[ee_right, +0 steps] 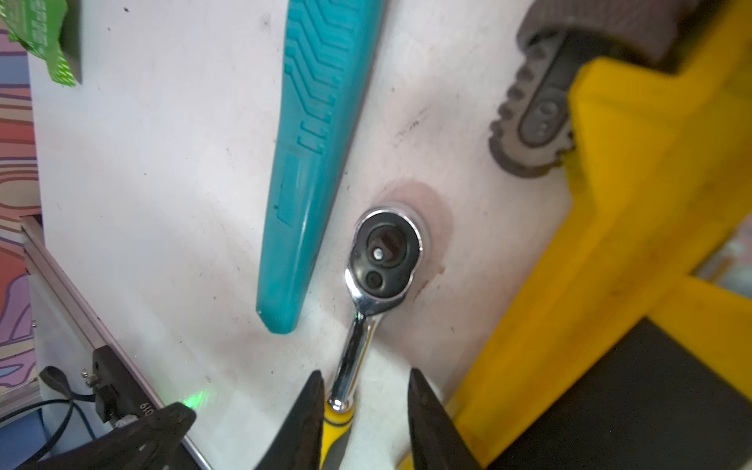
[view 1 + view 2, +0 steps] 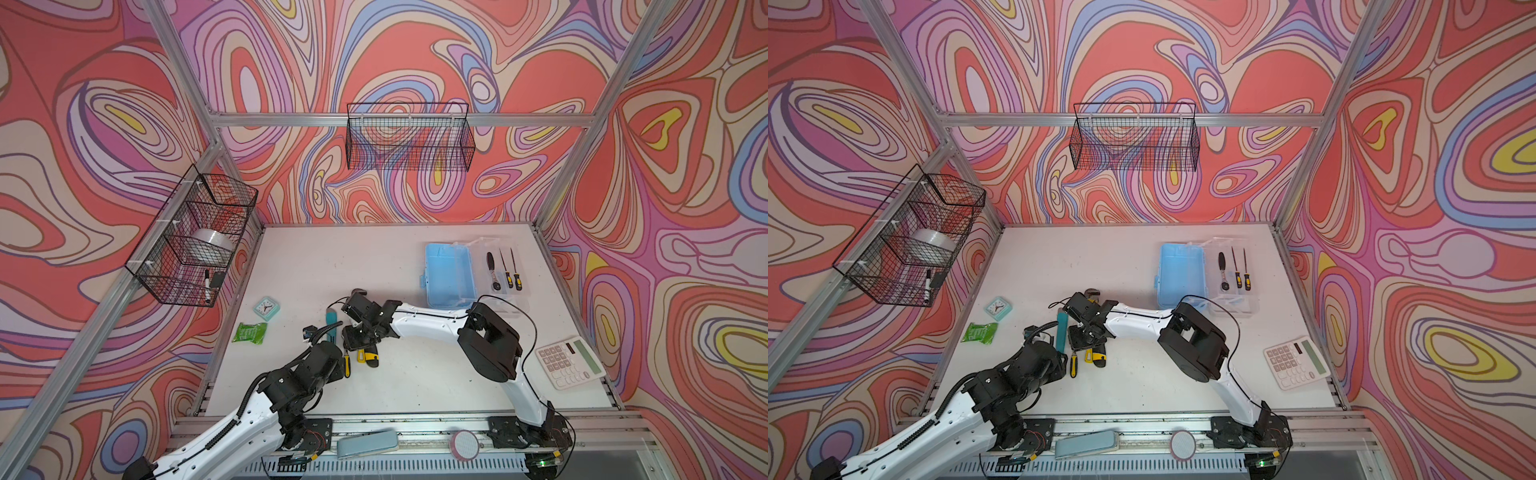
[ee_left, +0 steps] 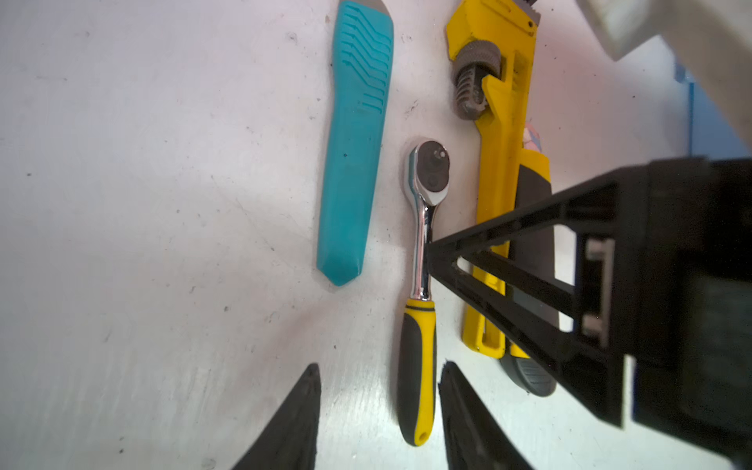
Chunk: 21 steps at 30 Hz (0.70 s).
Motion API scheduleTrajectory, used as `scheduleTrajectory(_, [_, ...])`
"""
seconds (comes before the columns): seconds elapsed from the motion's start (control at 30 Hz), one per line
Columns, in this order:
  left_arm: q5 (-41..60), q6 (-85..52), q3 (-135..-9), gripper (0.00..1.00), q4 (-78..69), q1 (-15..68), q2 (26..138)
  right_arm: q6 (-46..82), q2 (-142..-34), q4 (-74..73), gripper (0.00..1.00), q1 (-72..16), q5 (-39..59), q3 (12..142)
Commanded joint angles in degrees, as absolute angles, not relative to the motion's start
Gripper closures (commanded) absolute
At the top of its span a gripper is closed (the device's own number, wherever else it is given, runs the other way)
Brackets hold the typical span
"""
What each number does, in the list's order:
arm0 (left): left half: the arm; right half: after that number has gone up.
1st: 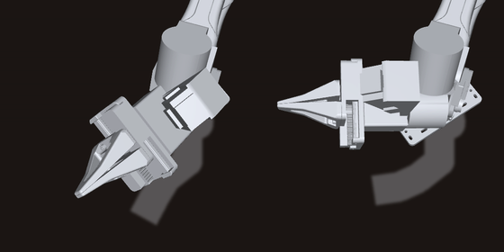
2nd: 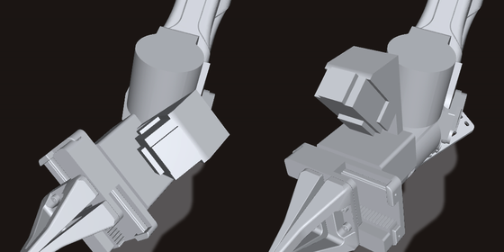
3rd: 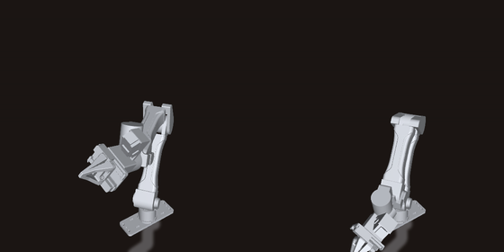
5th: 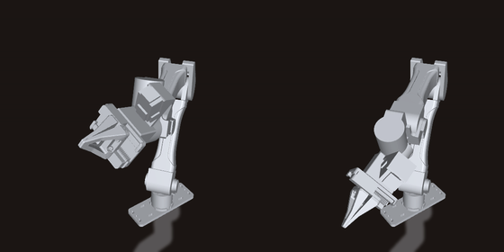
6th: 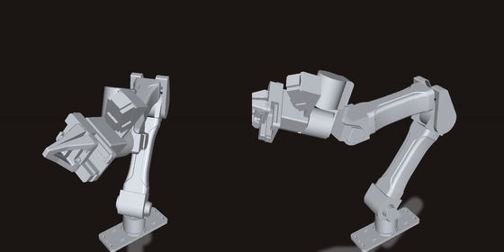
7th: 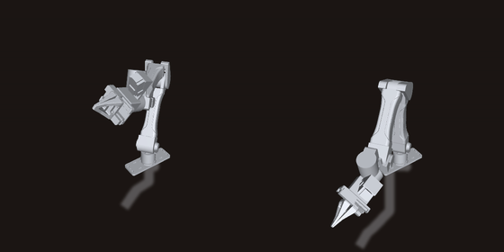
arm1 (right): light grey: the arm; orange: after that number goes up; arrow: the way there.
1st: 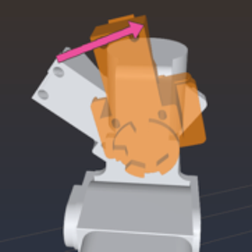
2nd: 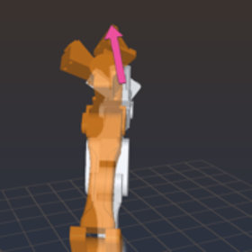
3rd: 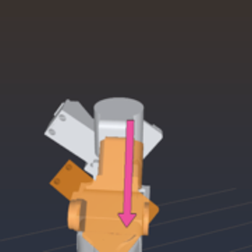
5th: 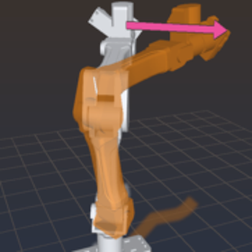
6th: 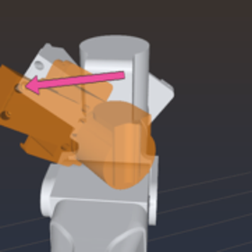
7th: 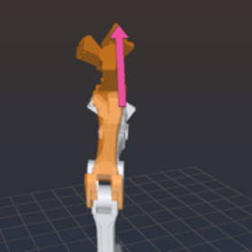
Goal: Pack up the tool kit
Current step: 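Lower the right gripper and grasp the chrome ratchet by its head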
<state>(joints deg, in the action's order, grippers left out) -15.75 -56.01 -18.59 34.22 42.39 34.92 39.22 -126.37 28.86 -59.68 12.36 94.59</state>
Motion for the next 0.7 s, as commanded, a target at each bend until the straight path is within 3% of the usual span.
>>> scheduleTrajectory(0.0, [-18.02,-57.13,-19.05,0.51,37.58,42.62,33.97,37.8,-128.69,31.94,0.65,-60.45,9.65,97.07])
scheduleTrajectory(0.37, [-17.69,-56.93,-18.64,0.52,37.39,42.63,32.89,33.52,-135.1,43.12,0.66,-62.49,1.43,105.75])
scheduleTrajectory(0.67, [-18.88,-57.22,-18.94,0.52,39.78,42.6,29.38,31.52,-137.9,47.4,0.72,-62.49,-1.81,107.64])
